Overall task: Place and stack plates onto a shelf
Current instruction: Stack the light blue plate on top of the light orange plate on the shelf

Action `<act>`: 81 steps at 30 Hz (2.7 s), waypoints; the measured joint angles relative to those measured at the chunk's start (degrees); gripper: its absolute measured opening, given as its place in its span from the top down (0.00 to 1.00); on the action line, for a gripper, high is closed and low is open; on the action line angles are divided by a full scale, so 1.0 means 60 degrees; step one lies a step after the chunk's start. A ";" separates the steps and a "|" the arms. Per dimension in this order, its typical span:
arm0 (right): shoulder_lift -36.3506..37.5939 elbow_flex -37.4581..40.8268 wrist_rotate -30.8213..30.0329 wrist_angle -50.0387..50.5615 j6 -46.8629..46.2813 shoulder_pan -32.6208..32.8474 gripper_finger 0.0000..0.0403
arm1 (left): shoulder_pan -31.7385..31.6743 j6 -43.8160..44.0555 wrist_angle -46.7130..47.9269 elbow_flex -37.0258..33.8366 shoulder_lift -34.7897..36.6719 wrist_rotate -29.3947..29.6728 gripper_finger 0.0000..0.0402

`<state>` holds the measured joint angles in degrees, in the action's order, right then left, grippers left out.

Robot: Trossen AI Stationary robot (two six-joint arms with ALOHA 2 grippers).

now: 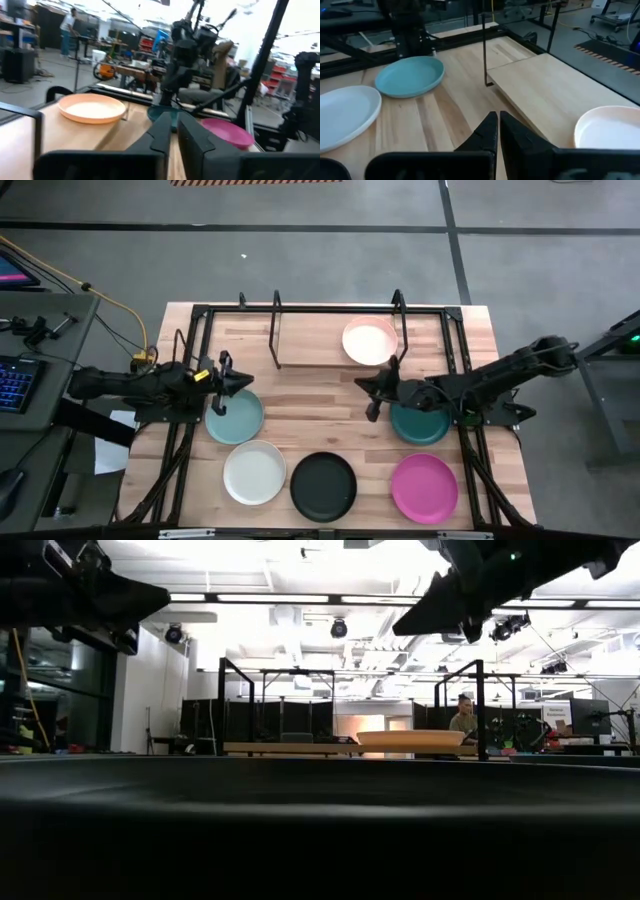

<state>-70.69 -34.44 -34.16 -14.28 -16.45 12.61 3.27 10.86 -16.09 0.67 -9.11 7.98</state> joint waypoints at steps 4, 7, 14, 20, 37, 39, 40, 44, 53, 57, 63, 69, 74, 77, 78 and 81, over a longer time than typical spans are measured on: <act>-0.0023 0.0016 -0.0013 -0.0053 0.0009 -0.0266 1.00 | 0.0512 0.0124 -0.1038 0.0098 -0.1240 0.0128 0.81; -0.0023 -0.0109 -0.0014 -0.0213 0.0214 -0.0469 1.00 | 0.0957 0.0058 -0.1329 0.0626 -0.2305 0.0500 0.72; -0.0023 -0.0425 -0.0016 -0.0268 0.0899 -0.0845 1.00 | 0.2119 -0.0397 -0.0503 0.2664 -0.5382 0.1009 0.59; -0.0026 -0.0570 -0.0020 -0.0299 0.1056 -0.1082 1.00 | 0.2937 0.2095 0.4705 0.5461 -0.7647 0.1222 0.57; -0.0030 -0.0570 0.0025 -0.0241 0.0802 -0.1168 1.00 | 0.3543 0.9092 0.8969 0.7289 -1.2562 0.1517 0.57; -0.0030 -0.0570 0.0027 -0.0241 0.0795 -0.1164 1.00 | 0.3444 0.9159 0.9000 0.7286 -1.2886 0.1517 0.57; -0.0030 -0.0570 0.0024 -0.0241 0.0790 -0.1164 1.00 | 0.3392 0.9158 0.8998 0.7286 -1.3014 0.1520 0.57; -0.0030 -0.0570 0.0027 -0.0241 0.0771 -0.1164 1.00 | 0.3203 0.9085 0.9000 0.7286 -1.3450 0.1520 0.57; -0.0030 -0.0570 0.0027 -0.0178 0.0726 -0.1164 1.00 | 0.3023 0.8642 0.8937 0.7304 -1.3745 0.1132 0.73; -0.0030 -0.0570 0.0029 -0.0121 0.0568 -0.1164 1.00 | 0.3001 0.8382 0.9065 0.7267 -1.3422 0.0942 0.89; -0.0031 -0.0570 0.0052 0.0121 0.0350 -0.1164 1.00 | 0.3011 0.7943 0.9031 0.7271 -1.2402 0.0022 0.97; -0.0034 -0.0540 0.0053 0.0336 0.0211 -0.1164 1.00 | 0.3282 0.6464 0.7818 0.7934 -1.1346 -0.0578 0.99; -0.0034 -0.0530 0.0053 0.0335 0.0211 -0.1164 1.00 | 0.3214 0.3583 0.6688 0.9131 -1.1348 0.0148 0.99; -0.0034 -0.0530 0.0053 0.0309 0.0229 -0.1164 1.00 | 0.2911 0.1823 0.6892 0.9904 -1.1751 0.1449 0.99; -0.0034 -0.0530 0.0053 0.0257 0.0240 -0.1162 1.00 | 0.2770 0.1284 0.7062 1.0150 -1.1907 0.1939 1.00; -0.0034 -0.0523 -0.0045 0.0109 0.0421 -0.1160 1.00 | 0.2246 -0.0196 0.7194 1.0770 -1.2465 0.2811 1.00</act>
<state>-70.89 -37.58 -34.43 -13.63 -13.92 5.65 16.75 9.68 27.07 65.29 -83.90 24.85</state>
